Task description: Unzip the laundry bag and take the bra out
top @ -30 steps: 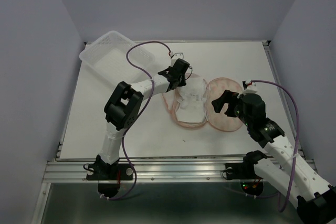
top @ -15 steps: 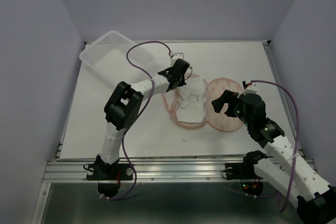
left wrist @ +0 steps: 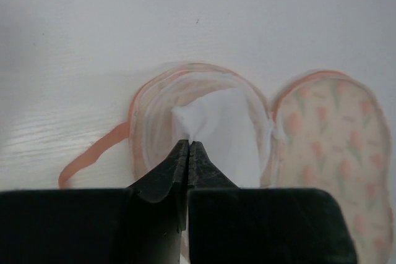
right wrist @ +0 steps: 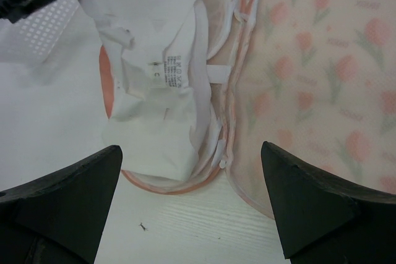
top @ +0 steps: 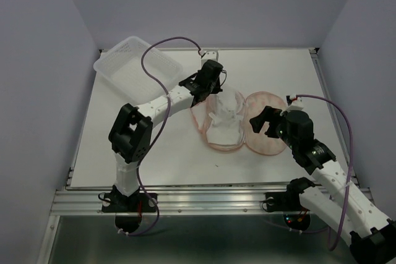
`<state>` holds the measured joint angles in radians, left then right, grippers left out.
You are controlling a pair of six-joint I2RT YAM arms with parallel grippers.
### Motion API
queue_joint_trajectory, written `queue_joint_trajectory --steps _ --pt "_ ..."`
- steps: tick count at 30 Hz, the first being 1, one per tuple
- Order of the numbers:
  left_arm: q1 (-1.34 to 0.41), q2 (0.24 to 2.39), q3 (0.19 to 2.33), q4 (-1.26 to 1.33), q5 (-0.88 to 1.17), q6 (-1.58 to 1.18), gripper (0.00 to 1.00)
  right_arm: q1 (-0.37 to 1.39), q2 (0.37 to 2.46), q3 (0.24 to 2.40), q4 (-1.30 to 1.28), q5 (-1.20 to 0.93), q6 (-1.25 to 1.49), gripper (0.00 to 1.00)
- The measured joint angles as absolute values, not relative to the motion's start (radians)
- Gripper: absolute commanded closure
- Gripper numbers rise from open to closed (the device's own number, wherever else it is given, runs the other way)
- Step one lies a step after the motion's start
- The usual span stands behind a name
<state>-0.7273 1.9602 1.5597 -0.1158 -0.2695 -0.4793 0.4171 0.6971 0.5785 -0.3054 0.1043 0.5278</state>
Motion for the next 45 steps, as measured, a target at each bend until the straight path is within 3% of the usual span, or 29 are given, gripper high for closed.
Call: queue_joint_trajectory --steps 10,21,30,37,45 --pt "-0.748 1.685 1.531 -0.086 -0.279 -0.479 1.00 0.417 0.634 0.577 -0.303 0.105 0.528 0.00" --pt "-0.712 1.592 1.596 -0.096 -0.434 -0.419 1.00 0.417 0.601 0.573 -0.279 0.105 0.527 0.00" --pt "-0.476 1.590 1.723 -0.093 -0.450 -0.387 1.00 0.417 0.602 0.573 -0.279 0.104 0.522 0.00" --pt "-0.268 1.612 1.779 -0.047 -0.343 -0.364 1.00 0.417 0.622 0.572 -0.277 0.104 0.519 0.00" --pt "-0.101 1.851 1.814 0.022 -0.223 -0.354 1.00 0.417 0.631 0.556 -0.276 0.103 0.516 0.00"
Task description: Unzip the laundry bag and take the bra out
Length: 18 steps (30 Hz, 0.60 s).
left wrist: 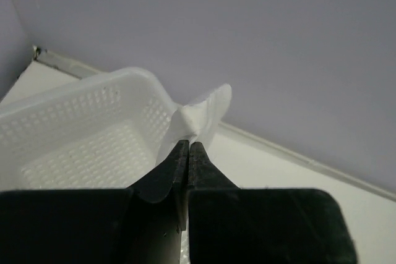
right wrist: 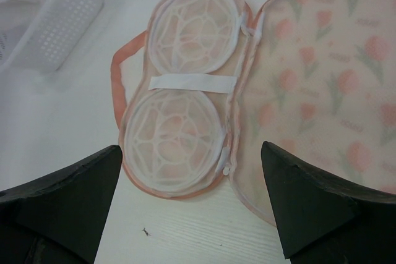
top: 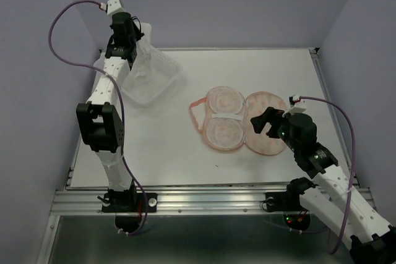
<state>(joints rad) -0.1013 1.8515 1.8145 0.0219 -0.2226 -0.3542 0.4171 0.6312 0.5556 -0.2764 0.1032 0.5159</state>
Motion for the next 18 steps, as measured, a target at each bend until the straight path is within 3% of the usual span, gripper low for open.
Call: queue_joint_trajectory --steps 7,18 --pt "-0.078 1.937 1.781 -0.027 -0.149 -0.392 1.00 0.417 0.636 0.554 -0.275 0.101 0.516 0.00" --pt "-0.089 1.670 1.750 0.113 -0.075 -0.527 1.00 0.417 0.636 0.554 -0.275 0.091 0.512 0.00"
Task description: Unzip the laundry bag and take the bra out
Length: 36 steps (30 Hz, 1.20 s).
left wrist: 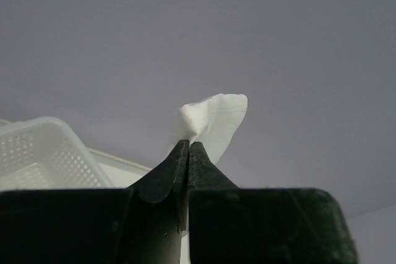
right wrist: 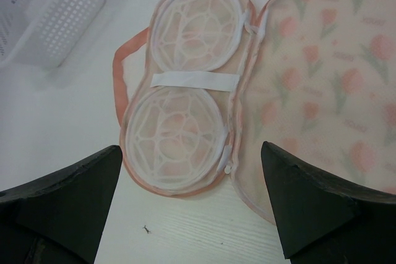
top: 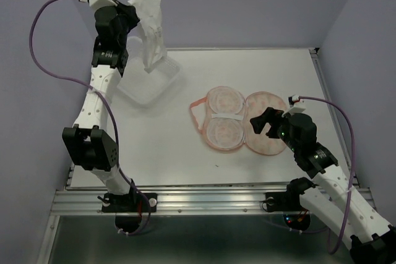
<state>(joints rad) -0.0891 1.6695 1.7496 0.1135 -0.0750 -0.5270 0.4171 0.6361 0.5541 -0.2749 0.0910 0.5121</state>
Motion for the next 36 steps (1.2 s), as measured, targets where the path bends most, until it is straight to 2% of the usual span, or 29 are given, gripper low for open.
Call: queue_joint_trajectory --steps 5,15,36 --pt "-0.068 1.694 1.678 0.166 -0.078 -0.586 1.00 0.417 0.636 0.554 -0.275 0.088 0.512 0.00" --pt "0.002 1.983 1.511 0.162 -0.084 -0.645 1.00 0.417 0.644 0.553 -0.274 0.085 0.509 0.00" --pt "0.087 2.006 1.493 0.160 -0.228 -0.557 0.99 0.417 0.649 0.540 -0.267 0.084 0.508 0.00"
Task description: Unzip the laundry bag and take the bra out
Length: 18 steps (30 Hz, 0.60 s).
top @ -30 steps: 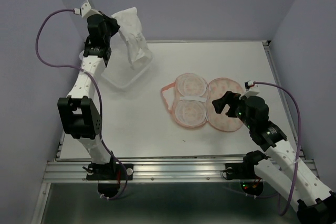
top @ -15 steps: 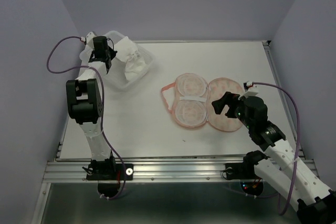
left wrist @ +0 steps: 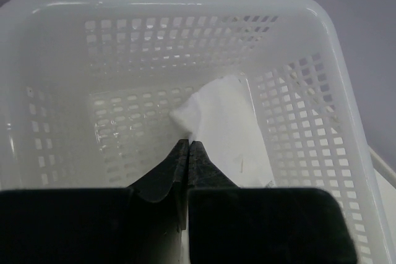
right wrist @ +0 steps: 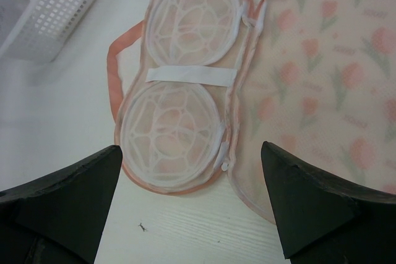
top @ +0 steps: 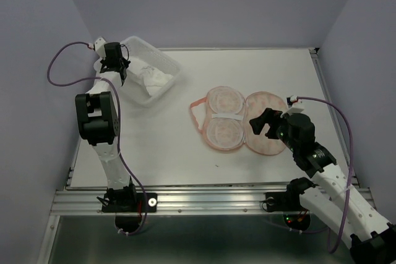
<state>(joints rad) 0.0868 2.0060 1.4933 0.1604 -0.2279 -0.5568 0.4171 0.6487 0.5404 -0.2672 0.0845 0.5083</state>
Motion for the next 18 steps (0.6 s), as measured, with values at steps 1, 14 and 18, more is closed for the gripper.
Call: queue_joint_trajectory --steps 1,14,18 --pt "0.088 2.016 1.515 0.155 -0.239 -0.543 0.97 0.417 0.650 0.540 -0.267 0.085 0.508 0.00" --pt "0.107 2.091 1.620 0.103 -0.247 -0.463 0.01 0.417 0.763 0.564 -0.310 0.208 0.551 0.00" --pt "0.107 2.044 1.620 0.061 -0.205 -0.461 0.01 0.417 0.858 0.606 -0.365 0.300 0.582 0.00"
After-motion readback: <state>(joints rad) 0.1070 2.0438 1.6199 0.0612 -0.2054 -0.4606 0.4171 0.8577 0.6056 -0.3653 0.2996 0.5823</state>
